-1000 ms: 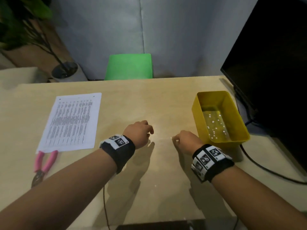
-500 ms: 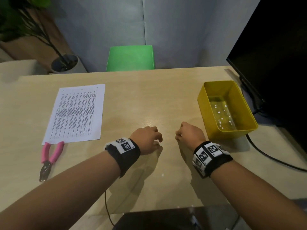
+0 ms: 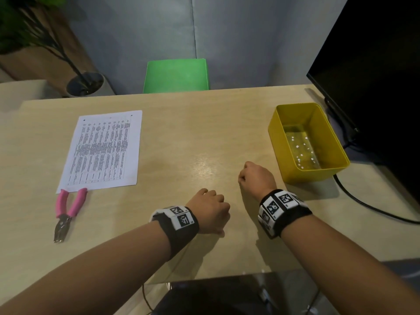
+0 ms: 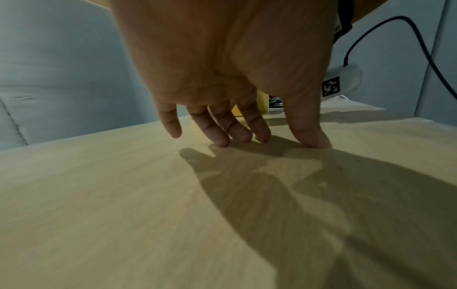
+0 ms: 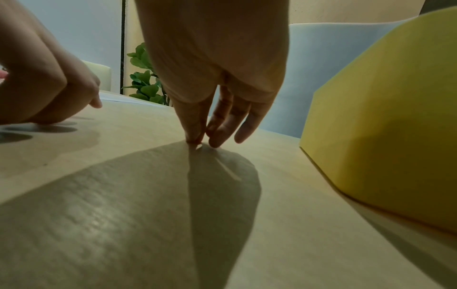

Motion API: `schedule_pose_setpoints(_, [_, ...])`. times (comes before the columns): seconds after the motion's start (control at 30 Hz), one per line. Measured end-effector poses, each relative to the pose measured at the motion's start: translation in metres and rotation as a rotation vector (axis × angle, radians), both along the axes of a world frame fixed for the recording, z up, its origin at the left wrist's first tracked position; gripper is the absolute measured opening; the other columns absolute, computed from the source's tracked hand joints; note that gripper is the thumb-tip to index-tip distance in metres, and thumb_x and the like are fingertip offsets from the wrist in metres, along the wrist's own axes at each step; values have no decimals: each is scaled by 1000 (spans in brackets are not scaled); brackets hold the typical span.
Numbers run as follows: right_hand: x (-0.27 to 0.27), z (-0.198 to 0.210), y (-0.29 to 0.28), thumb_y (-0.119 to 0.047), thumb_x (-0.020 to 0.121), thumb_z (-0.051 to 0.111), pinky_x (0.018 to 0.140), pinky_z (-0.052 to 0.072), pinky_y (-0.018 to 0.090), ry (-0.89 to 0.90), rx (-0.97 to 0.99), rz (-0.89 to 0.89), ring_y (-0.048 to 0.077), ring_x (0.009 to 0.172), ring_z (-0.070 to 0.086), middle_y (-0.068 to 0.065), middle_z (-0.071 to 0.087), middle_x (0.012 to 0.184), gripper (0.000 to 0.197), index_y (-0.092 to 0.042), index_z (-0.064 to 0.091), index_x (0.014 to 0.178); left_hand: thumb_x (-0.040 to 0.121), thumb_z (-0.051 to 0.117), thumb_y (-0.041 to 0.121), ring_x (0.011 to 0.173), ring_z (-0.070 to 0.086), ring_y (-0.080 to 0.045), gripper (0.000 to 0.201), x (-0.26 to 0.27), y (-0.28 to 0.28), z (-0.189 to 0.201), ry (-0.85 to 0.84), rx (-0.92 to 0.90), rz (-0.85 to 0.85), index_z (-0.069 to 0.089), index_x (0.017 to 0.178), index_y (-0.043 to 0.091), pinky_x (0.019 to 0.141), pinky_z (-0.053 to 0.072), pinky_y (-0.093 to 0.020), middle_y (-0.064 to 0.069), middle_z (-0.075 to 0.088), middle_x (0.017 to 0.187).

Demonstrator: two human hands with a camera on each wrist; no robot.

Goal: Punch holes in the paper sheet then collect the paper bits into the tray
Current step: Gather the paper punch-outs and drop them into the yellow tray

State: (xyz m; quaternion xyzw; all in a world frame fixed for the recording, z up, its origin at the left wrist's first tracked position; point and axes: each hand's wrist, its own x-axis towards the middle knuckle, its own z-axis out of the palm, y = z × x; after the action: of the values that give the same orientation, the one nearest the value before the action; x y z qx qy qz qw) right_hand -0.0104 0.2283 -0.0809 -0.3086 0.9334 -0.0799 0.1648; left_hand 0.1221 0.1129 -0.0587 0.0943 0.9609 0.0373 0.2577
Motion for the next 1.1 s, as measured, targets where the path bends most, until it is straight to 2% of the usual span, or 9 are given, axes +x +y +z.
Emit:
schedule_pose_setpoints(0.27, [-2,1,9,-22,94,54,80,52,35,-58,-89,-27,24,90,60,2,59,106,22,-14,73,97,70,69,57,111,45,-24,53,-4,4,-15,-9,42,256,54,113,29,103,29,-42,-1,52,118])
schedule_pose_setpoints(0.5, [-3,7,15,-27,90,61,82,51,33,-133,-49,36,21,96,60,1,59,107,21,-13,67,104,70,69,52,112,45,-22,36,-22,-7,-13,-11,69,387,57,100,35,106,24,-44,2,52,114])
schedule_pose_setpoints(0.6, [-10,11,17,-23,90,61,88,50,33,-166,-62,64,21,100,59,2,59,111,19,-15,71,104,72,67,49,114,45,-21,32,-31,-15,-11,10,82,434,58,101,36,110,18,-47,3,52,112])
schedule_pose_setpoints(0.67, [-15,12,17,-16,91,58,91,48,30,-189,-93,53,21,103,59,2,61,113,20,-16,73,103,74,66,48,113,46,-21,30,-34,-21,-9,42,98,450,59,101,35,112,14,-48,4,53,110])
schedule_pose_setpoints(0.77, [-20,12,18,-10,92,53,89,48,28,-210,-138,11,21,100,61,4,66,111,23,-14,73,102,77,64,46,110,49,-20,27,-36,-30,-8,87,128,468,59,99,32,114,13,-48,6,54,106])
schedule_pose_setpoints(0.87, [-20,10,18,-15,91,58,87,48,28,-219,-148,15,20,99,61,4,66,110,20,-16,71,106,82,59,44,111,51,-20,22,-35,-37,-6,109,148,489,59,100,31,115,12,-49,7,55,107])
schedule_pose_setpoints(0.97, [-21,9,17,-18,90,59,87,50,32,-209,-99,67,20,98,58,1,61,108,18,-20,72,103,88,53,46,114,50,-19,20,-36,-40,-4,117,154,501,62,102,35,115,12,-48,7,56,110])
schedule_pose_setpoints(1.1, [-21,8,14,-24,86,63,83,52,33,-185,-108,49,19,95,58,-1,59,103,16,-20,69,101,89,52,47,118,47,-19,22,-38,-38,0,100,131,463,66,103,36,116,13,-48,5,55,117])
